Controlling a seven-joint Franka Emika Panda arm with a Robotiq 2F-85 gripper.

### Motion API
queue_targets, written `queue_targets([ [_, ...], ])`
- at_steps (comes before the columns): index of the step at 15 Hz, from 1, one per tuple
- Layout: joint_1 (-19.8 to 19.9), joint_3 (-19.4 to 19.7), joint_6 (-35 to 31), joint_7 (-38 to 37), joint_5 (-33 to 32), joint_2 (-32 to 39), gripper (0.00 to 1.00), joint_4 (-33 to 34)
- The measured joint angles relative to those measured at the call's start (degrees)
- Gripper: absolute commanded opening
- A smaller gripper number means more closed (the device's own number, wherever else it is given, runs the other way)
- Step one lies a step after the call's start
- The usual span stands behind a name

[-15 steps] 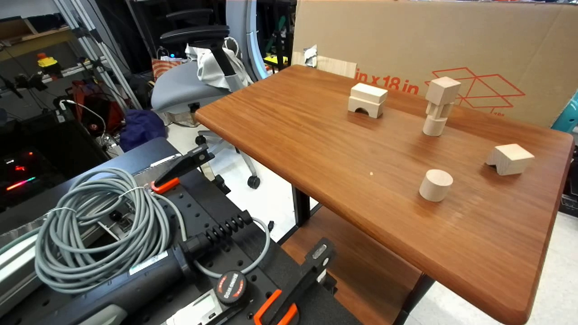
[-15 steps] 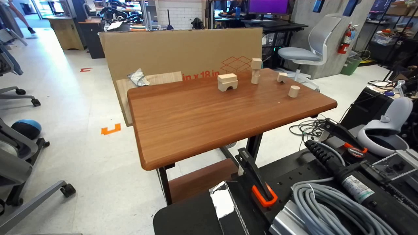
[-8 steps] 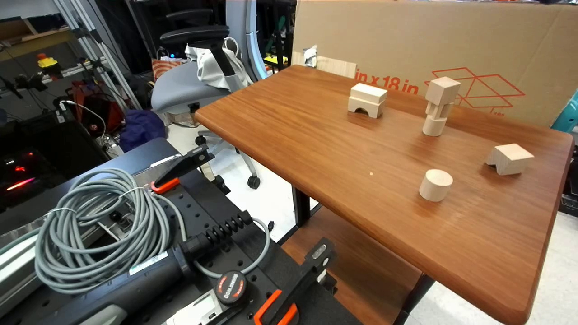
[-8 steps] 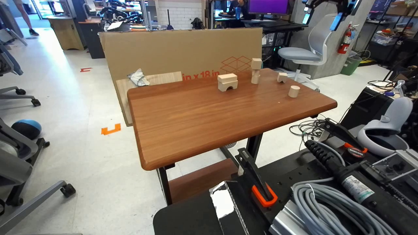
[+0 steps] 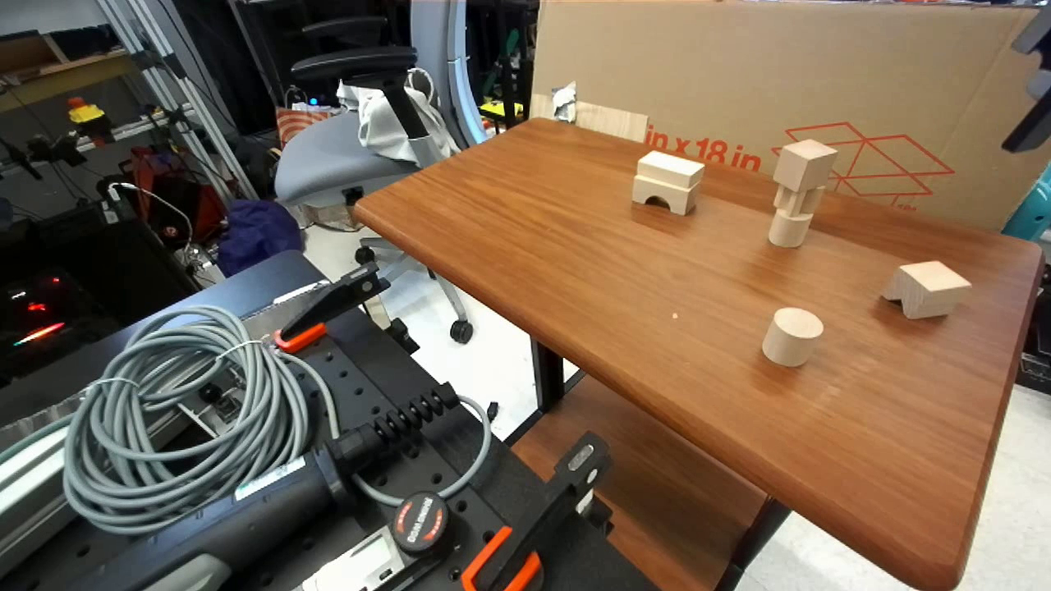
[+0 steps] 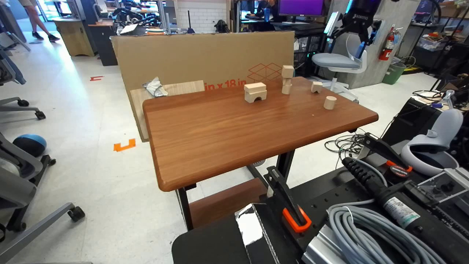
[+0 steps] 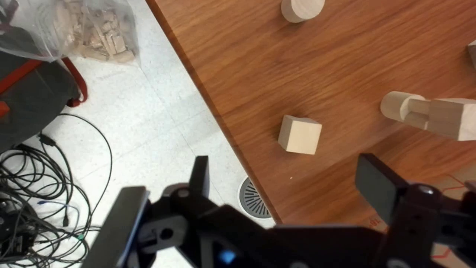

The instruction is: Pick up the block on the back right side of the table and place it on top of the stack on the left

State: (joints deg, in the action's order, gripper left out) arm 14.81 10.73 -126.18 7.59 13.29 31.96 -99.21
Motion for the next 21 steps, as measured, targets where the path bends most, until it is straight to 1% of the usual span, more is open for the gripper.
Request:
queue_targets([
  [3, -0.06, -0.36, 2.10, -2.14, -0.95, 4.69, 1.00, 4.98],
  [6, -0.68, -0.88, 3.24, -4.79, -3.31, 7.89, 1.00, 8.32],
  [10, -2.07, -1.00, 3.96, -7.54, -7.31, 11.05, 1.00, 11.18],
  [15, -3.97, -1.03, 4.02, -9.49, -10.27, 14.37, 1.00, 13.51],
  [16, -4.35, -1.03, 4.02, -9.94, -10.71, 15.03, 0.75, 13.88],
  [17, -4.72, -1.03, 4.02, -10.33, -11.03, 15.66, 0.74, 14.18],
  [20, -5.34, -1.03, 4.02, -11.14, -11.75, 17.30, 0.49, 15.03],
  [21, -5.33, -1.02, 4.02, -11.32, -11.76, 17.77, 0.42, 15.25],
])
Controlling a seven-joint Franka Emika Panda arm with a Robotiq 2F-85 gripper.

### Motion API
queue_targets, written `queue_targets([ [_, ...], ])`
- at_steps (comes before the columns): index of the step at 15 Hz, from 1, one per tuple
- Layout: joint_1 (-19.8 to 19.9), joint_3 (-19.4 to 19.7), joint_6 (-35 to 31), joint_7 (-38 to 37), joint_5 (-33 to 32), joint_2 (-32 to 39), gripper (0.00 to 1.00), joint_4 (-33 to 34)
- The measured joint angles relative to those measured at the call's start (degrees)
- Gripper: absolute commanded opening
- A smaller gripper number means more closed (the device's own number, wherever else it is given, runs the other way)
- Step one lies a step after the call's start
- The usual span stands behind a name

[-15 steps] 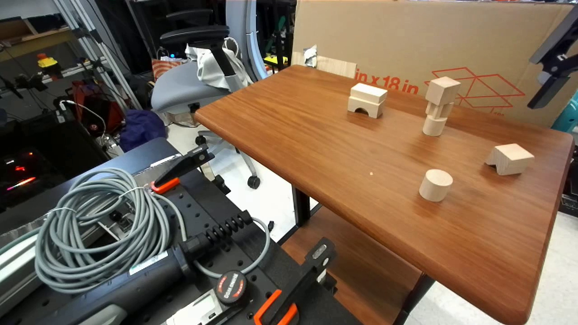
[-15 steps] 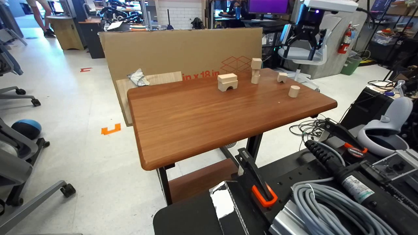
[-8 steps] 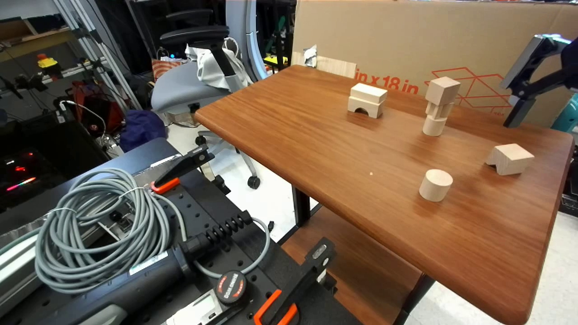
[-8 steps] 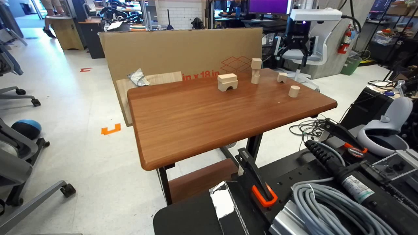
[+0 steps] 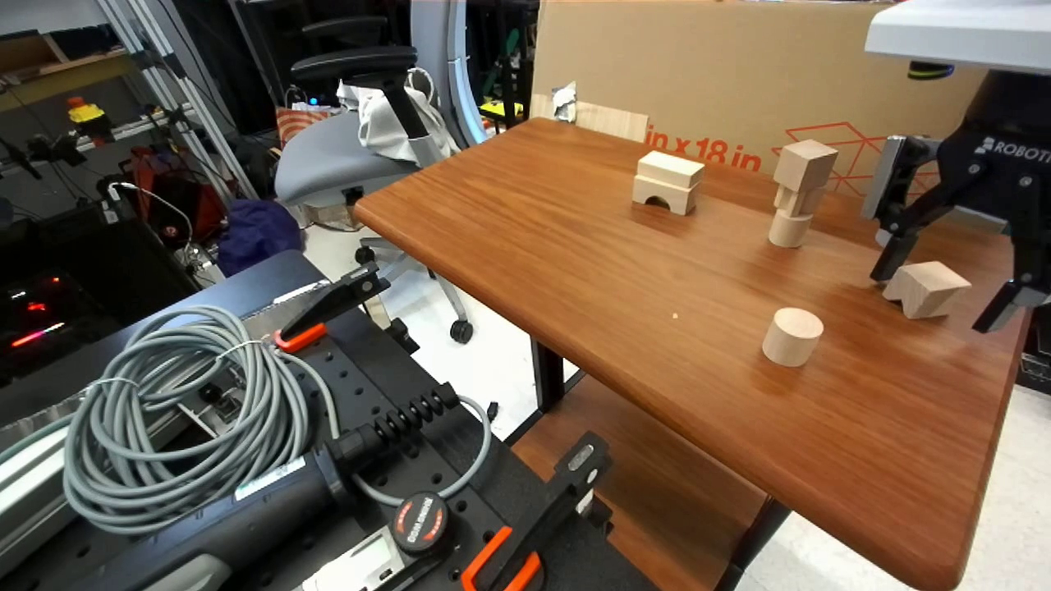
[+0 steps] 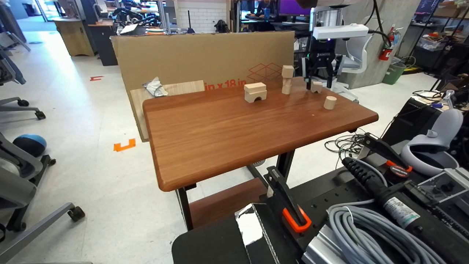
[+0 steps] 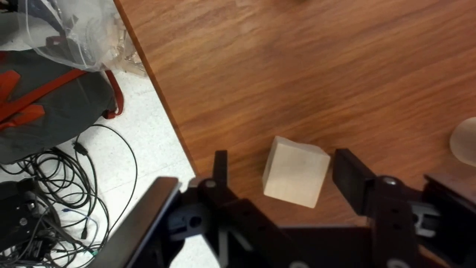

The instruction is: Pick up the block on the back right side of the table and place it on top of the stack on the left

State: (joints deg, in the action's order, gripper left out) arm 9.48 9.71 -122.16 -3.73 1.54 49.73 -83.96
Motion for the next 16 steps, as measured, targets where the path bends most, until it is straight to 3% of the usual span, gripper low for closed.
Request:
queue_targets([
  [5, 0.81, 0.00, -0.02, -0.15, 0.10, 0.49, 0.08, 0.75],
  [9, 1.40, -0.01, -1.37, -0.15, 0.12, -1.80, 0.08, -0.36],
  [16, -1.27, -1.53, -4.77, -1.27, 0.21, -16.06, 0.08, -10.69],
])
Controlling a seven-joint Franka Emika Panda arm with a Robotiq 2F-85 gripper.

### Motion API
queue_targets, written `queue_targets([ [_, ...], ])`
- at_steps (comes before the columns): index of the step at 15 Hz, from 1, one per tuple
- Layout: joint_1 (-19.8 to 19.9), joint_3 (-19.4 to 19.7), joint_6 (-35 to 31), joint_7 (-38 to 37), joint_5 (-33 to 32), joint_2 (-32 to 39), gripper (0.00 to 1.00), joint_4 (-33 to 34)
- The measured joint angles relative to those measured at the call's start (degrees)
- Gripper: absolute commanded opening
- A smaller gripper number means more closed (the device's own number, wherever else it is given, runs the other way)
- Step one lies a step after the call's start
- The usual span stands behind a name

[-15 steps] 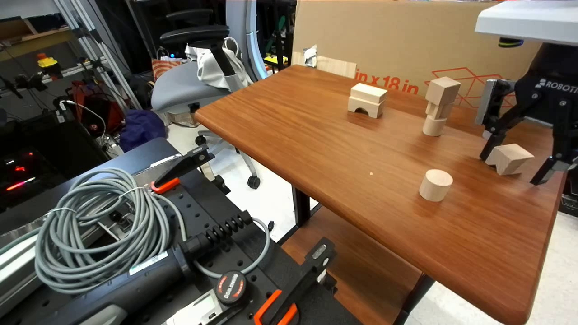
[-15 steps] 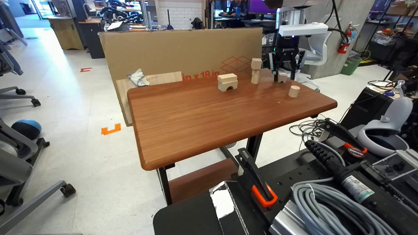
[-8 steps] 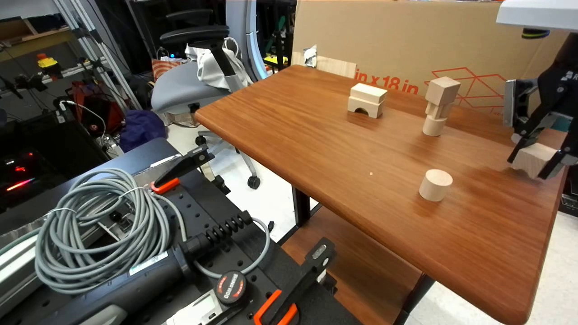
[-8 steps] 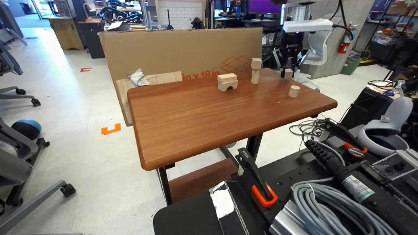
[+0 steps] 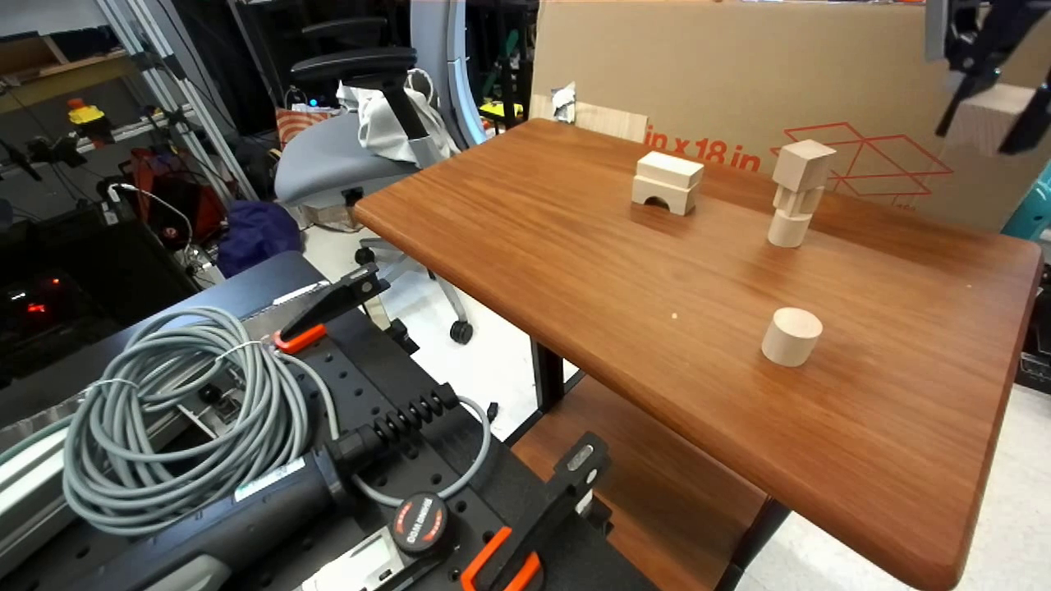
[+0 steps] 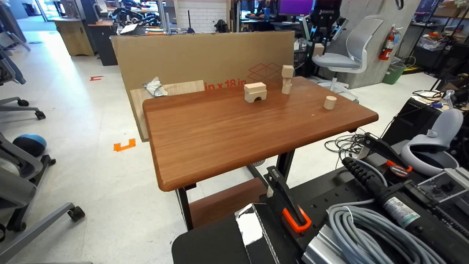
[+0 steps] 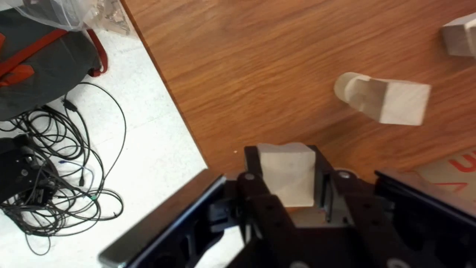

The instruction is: Pick up the block on the back right side of the table and place it on top of the stack on the left

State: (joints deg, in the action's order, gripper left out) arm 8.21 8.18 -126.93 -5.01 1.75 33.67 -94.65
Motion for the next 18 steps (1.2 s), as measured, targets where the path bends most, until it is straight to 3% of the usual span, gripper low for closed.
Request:
queue_targets([
  [7, -4.95, -3.93, -1.37, -0.84, -0.03, -6.58, 0.08, -5.77],
  [14, -8.74, -6.31, 0.21, -0.74, -0.16, -4.47, 0.08, -5.36],
  [18, -9.10, -7.20, 5.22, 1.02, -0.22, -1.10, 0.08, -2.35],
])
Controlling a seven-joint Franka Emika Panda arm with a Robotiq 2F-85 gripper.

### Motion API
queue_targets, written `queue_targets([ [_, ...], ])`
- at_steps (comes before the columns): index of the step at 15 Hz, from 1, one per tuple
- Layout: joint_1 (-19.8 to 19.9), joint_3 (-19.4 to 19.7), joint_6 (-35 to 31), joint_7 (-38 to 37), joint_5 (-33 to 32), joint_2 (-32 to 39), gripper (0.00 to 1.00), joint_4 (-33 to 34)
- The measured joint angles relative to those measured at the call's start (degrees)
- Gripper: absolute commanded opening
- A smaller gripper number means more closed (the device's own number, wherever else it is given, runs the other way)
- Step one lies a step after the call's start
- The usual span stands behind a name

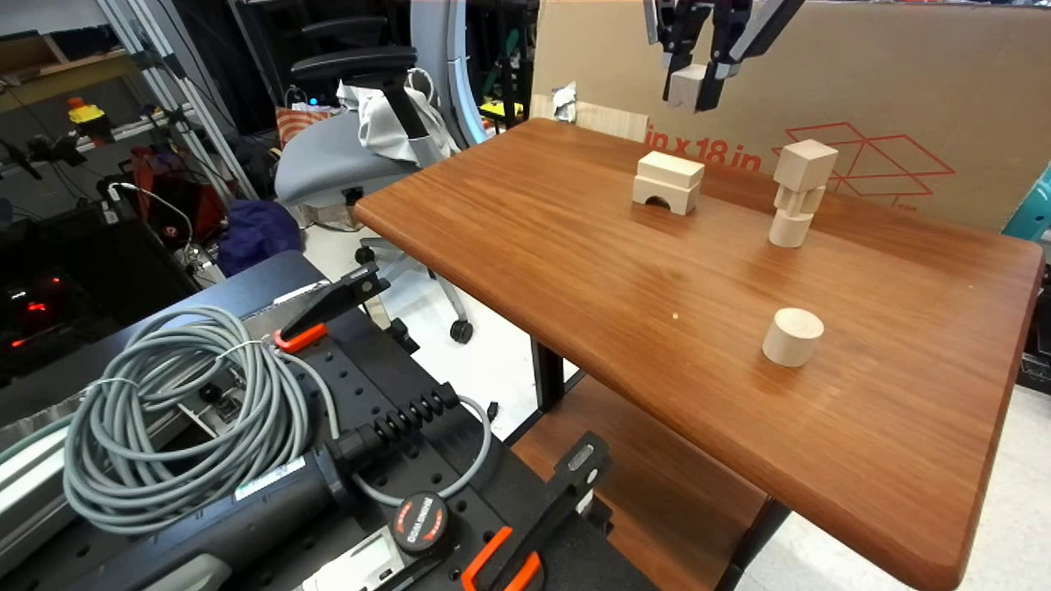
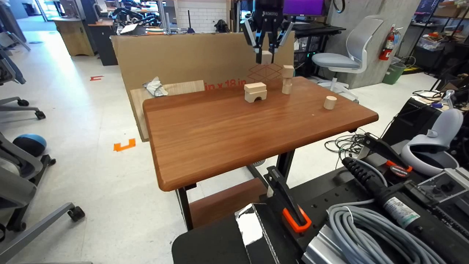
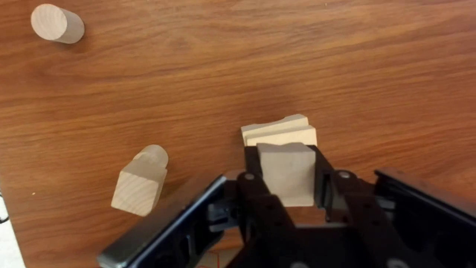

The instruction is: Pick up the block on the back right side of the table and place it on top of the stack on the left

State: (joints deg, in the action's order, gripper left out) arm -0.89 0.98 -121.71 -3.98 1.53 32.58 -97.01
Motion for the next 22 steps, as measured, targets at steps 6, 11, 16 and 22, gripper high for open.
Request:
queue_targets([
  [6, -0.39, -0.33, 4.99, 0.87, -0.49, 6.05, 0.08, 6.97],
  [11, -1.08, -0.23, 5.23, 0.85, -2.85, 9.77, 0.08, 10.27],
  [16, -1.15, -0.23, 5.59, 0.88, -3.69, 11.49, 0.08, 12.27],
  [22, -1.58, -0.23, 6.14, 0.92, -4.14, 11.69, 0.08, 12.59],
])
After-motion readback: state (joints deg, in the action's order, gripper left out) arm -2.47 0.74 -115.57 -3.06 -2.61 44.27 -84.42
